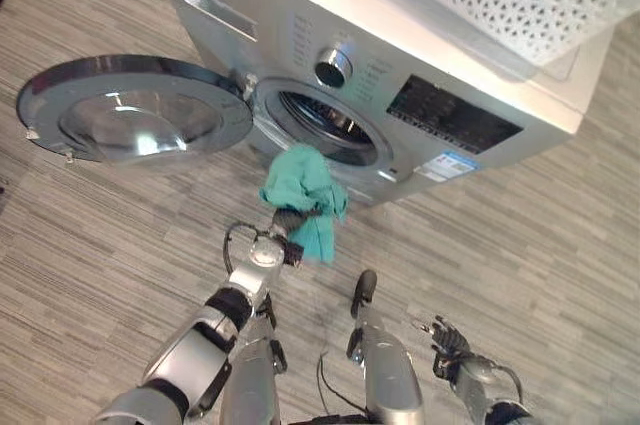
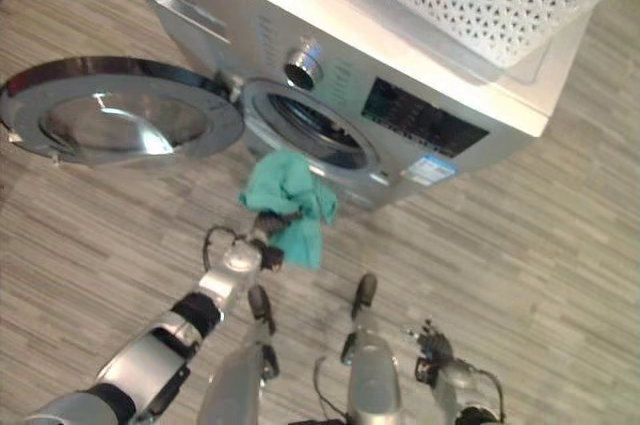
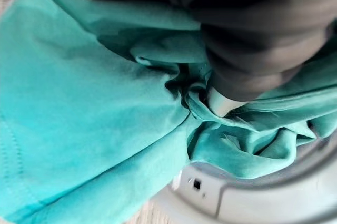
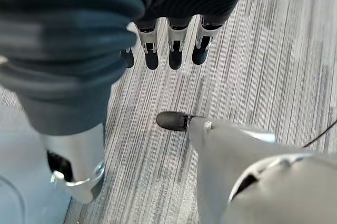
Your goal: Grab the laundry basket,head to the washer,open it,put in the laundry and shut it.
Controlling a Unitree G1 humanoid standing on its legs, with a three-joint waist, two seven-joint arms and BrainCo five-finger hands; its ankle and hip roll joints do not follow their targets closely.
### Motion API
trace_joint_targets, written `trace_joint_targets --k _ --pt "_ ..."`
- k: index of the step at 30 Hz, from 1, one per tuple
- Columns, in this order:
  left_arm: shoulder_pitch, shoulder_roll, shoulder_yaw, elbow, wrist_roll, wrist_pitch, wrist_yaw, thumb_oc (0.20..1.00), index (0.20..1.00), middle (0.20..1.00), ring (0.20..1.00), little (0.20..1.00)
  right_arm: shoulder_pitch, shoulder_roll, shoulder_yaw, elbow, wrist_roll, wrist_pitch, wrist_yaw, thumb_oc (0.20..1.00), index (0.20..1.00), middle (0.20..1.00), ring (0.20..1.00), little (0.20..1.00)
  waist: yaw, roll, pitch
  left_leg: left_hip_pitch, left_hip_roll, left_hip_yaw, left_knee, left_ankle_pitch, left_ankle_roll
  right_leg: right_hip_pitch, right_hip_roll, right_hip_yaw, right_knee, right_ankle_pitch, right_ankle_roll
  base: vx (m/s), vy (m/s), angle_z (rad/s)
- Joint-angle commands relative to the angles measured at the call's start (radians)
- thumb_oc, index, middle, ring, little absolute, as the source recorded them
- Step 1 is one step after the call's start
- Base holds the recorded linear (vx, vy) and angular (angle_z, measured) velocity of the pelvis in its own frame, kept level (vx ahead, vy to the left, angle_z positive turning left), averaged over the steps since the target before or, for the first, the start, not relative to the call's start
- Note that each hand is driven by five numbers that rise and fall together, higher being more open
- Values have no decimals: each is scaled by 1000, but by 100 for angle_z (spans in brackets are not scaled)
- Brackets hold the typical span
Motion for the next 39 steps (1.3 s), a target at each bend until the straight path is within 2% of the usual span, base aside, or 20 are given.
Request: trace_joint_targets --k 1,4,10,24,26,32,38,39 --pt "-105 1 21 40 -33 -86 48 200 200 200 200 200 -8 -33 17 -44 -50 -34 -44 1000 1000 1000 1000 1000 -10 -15 13 -84 44 -2 47 -39 -37 -112 -23 78 125 -71 38 -139 -41 -2" --pt "-205 48 33 39 -46 -94 70 200 200 200 200 200 -19 -53 46 -123 -62 -49 -55 1000 1000 1000 1000 1000 -30 -36 37 -196 54 -20 147 -64 -38 -200 -20 90 165 -69 33 -129 -47 -6" --pt "-322 88 43 36 -67 -112 96 200 200 200 200 200 -17 -67 56 -154 -57 -70 -64 1000 1000 1000 1000 1000 -59 -49 49 -312 63 -43 192 -75 -38 -306 -18 98 195 -69 31 -68 -33 -2" --pt "-489 148 65 32 -160 -151 134 200 200 200 200 200 -11 -104 66 -248 -29 -104 -75 1000 1000 1000 1000 1000 -105 -64 50 -470 73 -63 259 -102 -34 -484 -6 139 255 -71 30 -9 -8 -2" --pt "-579 186 57 58 -191 -162 139 200 200 200 200 200 12 -130 55 -306 -22 -117 -68 1000 1000 1000 1000 1000 -128 -63 40 -516 83 -67 304 -123 -31 -539 -7 156 296 -83 26 11 -30 -5" --pt "-665 242 55 95 -248 -177 141 200 200 200 200 200 30 -161 23 -349 -2 -130 -68 1000 1000 1000 1000 1000 -157 -57 11 -596 116 -74 439 -178 -25 -628 -3 184 413 -128 15 17 -21 -6" --pt "-731 322 87 163 -403 -174 102 200 200 200 200 200 36 -206 -16 -454 28 -143 -65 1000 1000 1000 1000 1000 -189 -47 -23 -699 178 -85 645 -259 -17 -737 21 212 588 -197 -9 48 -15 -15" --pt "-742 342 93 183 -443 -165 88 200 200 200 200 200 46 -213 -34 -492 37 -151 -69 1000 1000 1000 1000 1000 -198 -44 -34 -744 198 -95 733 -298 -11 -781 37 223 656 -227 -20 85 -10 -32"
